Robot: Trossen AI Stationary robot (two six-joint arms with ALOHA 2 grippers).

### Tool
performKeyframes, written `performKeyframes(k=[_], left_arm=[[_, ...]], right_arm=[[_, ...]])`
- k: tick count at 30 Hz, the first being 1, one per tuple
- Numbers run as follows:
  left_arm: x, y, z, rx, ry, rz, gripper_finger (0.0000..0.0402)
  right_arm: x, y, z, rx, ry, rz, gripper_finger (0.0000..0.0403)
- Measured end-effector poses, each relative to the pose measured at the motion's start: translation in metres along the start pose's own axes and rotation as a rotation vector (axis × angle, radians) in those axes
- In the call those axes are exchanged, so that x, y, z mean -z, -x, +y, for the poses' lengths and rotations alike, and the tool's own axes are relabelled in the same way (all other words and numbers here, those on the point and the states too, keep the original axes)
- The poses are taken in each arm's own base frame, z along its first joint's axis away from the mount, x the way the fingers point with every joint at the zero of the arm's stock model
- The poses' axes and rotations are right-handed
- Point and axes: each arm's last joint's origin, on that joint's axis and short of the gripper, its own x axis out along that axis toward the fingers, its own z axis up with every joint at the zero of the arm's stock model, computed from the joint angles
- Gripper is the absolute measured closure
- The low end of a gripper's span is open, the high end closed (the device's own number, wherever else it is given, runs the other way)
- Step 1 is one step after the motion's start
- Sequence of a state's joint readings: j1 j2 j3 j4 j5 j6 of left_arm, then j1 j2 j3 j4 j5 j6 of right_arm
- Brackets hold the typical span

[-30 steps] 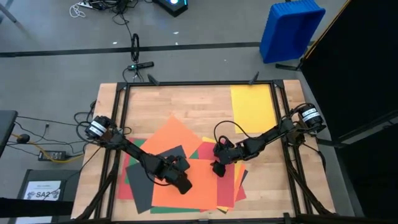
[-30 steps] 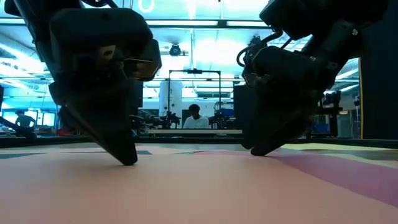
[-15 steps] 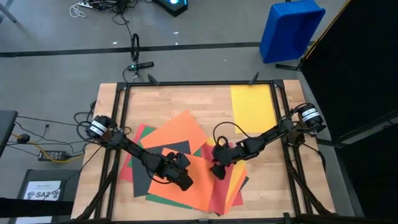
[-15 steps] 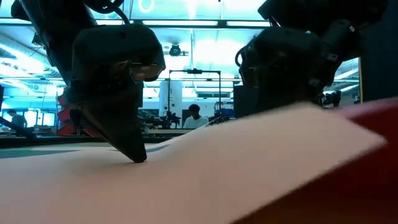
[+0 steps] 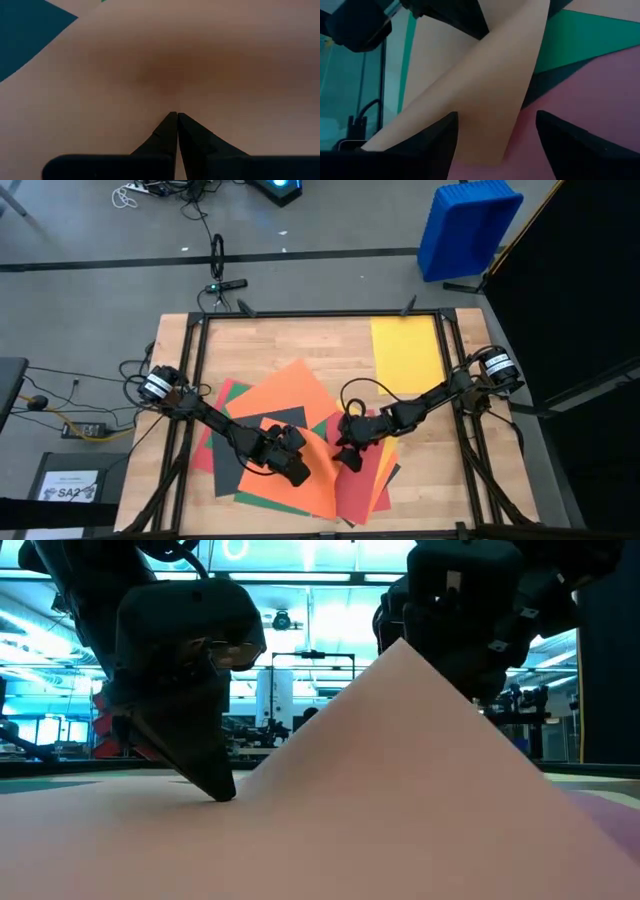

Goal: Organize paper
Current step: Move the orange colored paper to the bottom right of the table

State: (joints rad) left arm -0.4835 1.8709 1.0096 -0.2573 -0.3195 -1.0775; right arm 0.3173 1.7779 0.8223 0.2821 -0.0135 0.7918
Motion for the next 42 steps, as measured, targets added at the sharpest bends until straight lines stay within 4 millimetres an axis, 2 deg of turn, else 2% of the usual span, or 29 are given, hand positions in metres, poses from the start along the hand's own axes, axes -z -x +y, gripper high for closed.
performKeyframes(k=[14,23,28,34,42], left_arm=[[0.0,0.0,0.0,0.001,0.0,0.002,0.0402],[0.0,0.0,0.0,0.001,0.0,0.003,0.0402],[0.0,0.0,0.0,0.002,0.0,0.003,0.0402],[0.0,0.0,0.0,0.003,0.0,0.003,0.0402],[0.0,0.0,0.0,0.004,0.0,0.002,0.0402]], right_arm=[[-0.001,0.001,0.014,-0.178,-0.022,0.028,0.0156],[0.006,0.0,0.02,-0.131,-0.066,-0.009,0.0166],[0.012,0.0,0.017,-0.052,-0.104,-0.014,0.02],[0.012,0.0,0.016,-0.023,-0.115,-0.038,0.026],[0.011,0.0,0.016,-0.002,-0.007,-0.06,0.0353]])
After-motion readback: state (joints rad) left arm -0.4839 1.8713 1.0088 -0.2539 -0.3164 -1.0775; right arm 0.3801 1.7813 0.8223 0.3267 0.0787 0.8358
